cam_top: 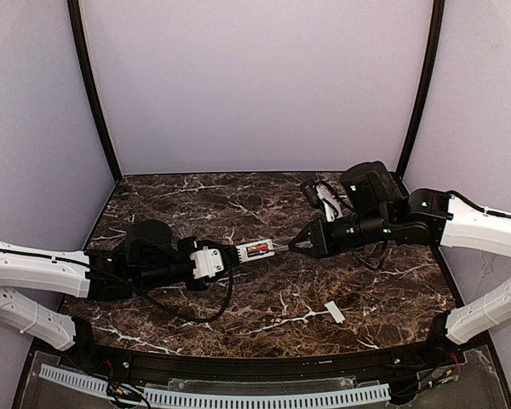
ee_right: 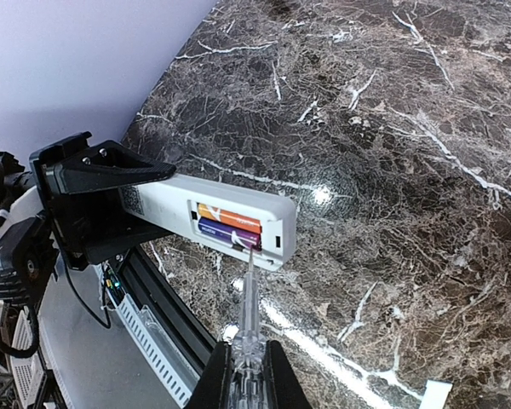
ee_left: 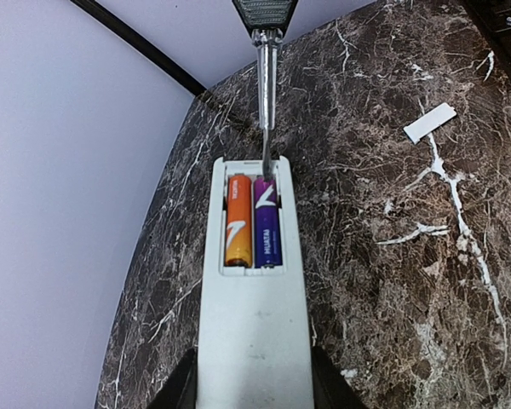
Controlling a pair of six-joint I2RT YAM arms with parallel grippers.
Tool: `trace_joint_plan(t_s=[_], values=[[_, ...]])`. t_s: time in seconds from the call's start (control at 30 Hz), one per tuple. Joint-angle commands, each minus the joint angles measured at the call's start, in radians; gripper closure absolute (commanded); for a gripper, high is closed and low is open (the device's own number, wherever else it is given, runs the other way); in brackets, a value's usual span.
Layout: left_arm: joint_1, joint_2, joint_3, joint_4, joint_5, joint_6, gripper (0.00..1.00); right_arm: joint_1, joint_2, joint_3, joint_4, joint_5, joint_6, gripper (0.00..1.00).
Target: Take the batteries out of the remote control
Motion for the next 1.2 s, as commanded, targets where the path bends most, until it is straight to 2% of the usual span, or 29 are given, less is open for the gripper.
trace_joint_plan(t_s=[0.0,0.57,1.17], values=[[0.003,-0.033,0.027,0.018,0.005,-0.012,1.0,0.019,0.009,0.023,0.002,0.031,0.007,1.0],[0.002,-0.037,0.028,0.006,0.005,-0.005,1.0,0.035,0.006,0.066,-0.052,0.105,-0.005,1.0],[0.002,-0.038,0.031,0.001,0.014,-0.009,1.0,0.037,0.04,0.064,-0.064,0.093,-0.003,1.0]])
